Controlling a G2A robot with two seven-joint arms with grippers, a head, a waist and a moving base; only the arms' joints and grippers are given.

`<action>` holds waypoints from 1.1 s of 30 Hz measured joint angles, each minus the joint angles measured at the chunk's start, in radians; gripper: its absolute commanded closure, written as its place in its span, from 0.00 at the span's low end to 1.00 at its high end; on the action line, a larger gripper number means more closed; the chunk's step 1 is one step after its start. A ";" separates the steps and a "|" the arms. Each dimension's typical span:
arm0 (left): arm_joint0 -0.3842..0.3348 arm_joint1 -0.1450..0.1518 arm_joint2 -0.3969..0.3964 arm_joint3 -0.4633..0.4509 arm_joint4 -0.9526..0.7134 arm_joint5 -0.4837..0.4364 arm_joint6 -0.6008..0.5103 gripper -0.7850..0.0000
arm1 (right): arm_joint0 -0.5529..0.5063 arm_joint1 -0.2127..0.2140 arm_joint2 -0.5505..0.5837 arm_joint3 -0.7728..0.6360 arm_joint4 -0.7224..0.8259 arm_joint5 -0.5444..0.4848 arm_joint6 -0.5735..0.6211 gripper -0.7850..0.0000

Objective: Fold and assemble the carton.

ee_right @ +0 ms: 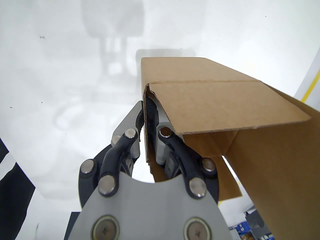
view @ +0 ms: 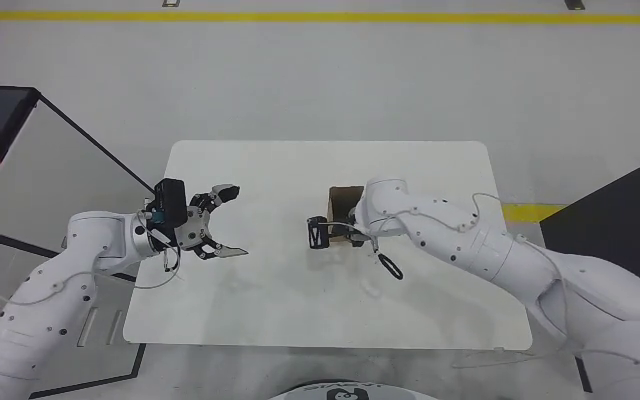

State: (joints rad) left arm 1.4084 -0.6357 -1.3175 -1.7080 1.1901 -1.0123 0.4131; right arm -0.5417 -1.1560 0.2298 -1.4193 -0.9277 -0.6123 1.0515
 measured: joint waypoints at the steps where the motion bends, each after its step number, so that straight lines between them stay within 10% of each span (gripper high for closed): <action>1: 0.000 0.000 0.000 0.000 0.000 0.000 0.000 0.00 | -0.002 -0.001 0.001 0.001 -0.006 -0.001 -0.002 1.00; 14: 0.000 0.000 0.000 0.000 0.000 0.000 0.000 0.00 | -0.035 -0.020 0.015 0.027 -0.037 -0.018 -0.010 1.00; 33: 0.000 0.000 0.000 0.000 0.000 0.000 0.000 0.00 | -0.086 -0.006 0.086 -0.019 -0.055 0.003 -0.005 0.62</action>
State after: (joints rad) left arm 1.4084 -0.6357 -1.3175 -1.7080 1.1900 -1.0123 0.4131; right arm -0.6272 -1.1625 0.3159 -1.4382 -0.9826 -0.6093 1.0464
